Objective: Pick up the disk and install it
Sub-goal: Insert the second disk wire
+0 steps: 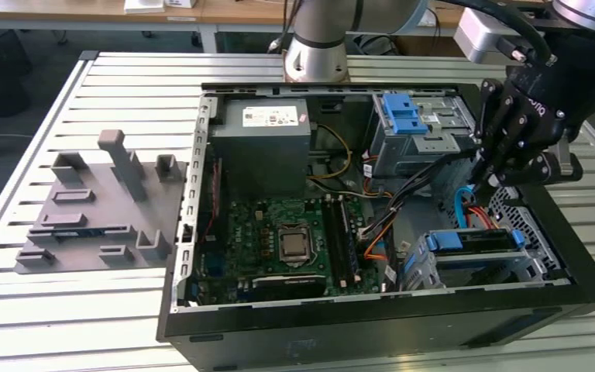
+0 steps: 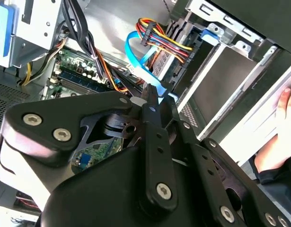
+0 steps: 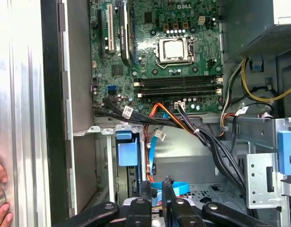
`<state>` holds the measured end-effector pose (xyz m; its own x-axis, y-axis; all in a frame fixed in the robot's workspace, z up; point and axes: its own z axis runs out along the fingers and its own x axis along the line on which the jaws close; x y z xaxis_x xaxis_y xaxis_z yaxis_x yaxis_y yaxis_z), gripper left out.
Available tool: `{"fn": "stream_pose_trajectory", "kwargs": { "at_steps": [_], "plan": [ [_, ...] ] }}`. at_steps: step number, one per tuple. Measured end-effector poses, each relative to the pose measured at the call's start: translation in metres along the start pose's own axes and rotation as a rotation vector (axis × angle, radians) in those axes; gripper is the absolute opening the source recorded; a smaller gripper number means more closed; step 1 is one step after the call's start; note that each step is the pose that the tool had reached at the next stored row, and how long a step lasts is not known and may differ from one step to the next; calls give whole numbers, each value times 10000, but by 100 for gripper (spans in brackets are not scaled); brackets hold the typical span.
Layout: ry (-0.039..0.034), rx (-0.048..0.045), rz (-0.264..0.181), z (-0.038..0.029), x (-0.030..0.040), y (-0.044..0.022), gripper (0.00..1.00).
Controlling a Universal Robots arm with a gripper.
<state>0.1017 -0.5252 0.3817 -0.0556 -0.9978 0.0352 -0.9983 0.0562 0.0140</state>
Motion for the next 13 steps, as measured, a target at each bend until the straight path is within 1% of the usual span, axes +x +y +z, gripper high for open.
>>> {"fn": "stream_pose_trajectory", "kwargs": {
  "at_steps": [3,5,6,7,13],
  "plan": [
    [6,-33,2,15,-27,1,24],
    [26,-65,7,32,-32,-5,24],
    [53,-73,8,40,-33,-7,24],
    [101,-72,10,46,-33,-7,24],
    [682,-39,21,69,-34,-7,24]
  ]
}}
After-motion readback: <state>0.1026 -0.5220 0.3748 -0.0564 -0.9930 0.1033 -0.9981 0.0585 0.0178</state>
